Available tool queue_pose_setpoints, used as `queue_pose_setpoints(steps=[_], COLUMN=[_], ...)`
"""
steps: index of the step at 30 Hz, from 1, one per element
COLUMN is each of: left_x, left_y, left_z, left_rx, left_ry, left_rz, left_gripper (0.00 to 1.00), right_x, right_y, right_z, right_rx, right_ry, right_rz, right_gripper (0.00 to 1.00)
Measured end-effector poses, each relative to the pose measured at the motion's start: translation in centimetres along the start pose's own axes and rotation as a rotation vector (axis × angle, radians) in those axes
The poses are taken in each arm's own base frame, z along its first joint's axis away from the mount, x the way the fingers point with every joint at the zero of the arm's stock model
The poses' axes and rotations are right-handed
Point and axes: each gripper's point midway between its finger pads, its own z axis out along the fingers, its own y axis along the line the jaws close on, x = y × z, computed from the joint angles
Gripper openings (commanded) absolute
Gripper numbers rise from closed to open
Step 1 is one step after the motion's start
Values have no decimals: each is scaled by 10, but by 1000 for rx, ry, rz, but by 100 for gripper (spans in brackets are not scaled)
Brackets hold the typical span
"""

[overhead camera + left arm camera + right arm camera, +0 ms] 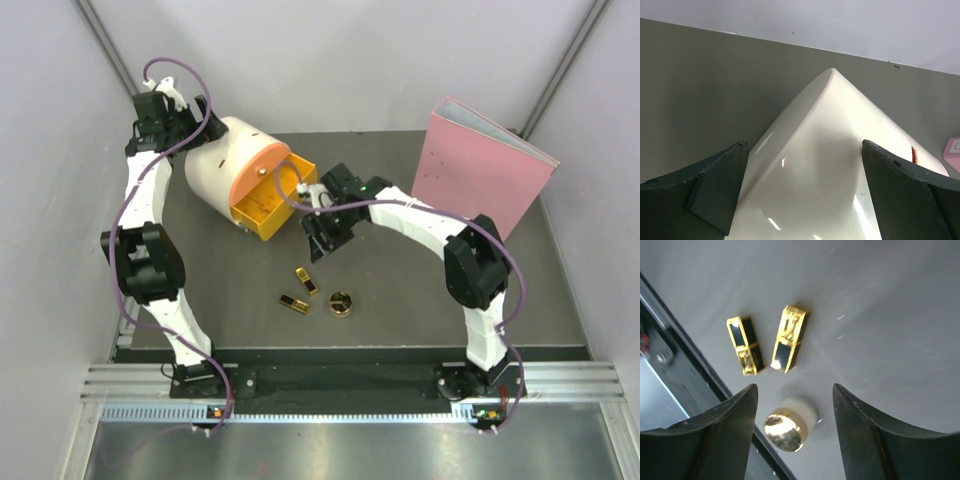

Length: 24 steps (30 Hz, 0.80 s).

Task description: Organize the makeup

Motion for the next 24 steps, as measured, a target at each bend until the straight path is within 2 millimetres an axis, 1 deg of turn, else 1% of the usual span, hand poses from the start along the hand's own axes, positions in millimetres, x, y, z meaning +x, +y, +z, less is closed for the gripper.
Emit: queue_pose_setpoints(steps=[2,6,12,14,16,20,24], left_x=[0,1,0,0,0,0,1], left_y=[0,0,0,0,-1,-1,-1], left_z=[0,0,0,0,0,0,1], left_rx=[0,1,1,2,3,4,6], left_ry=[0,-1,-2,-2,-1,-1,-3], left_rz=[0,1,7,7,7,9,10], left_gripper=[98,98,98,98,98,98,98], right_x=[12,24,28,31,37,58,66], right_y=[12,27,27,30,36,44,45], right_z=[7,16,20,23,30,43,60], right_rx=[11,22,83,95,99,100,102], right_ry=[43,83,97,104,114,166,193], right_rz=[-48,-128,-215,-244,-274,-311,-324], right_gripper=[61,61,61,61,61,61,59])
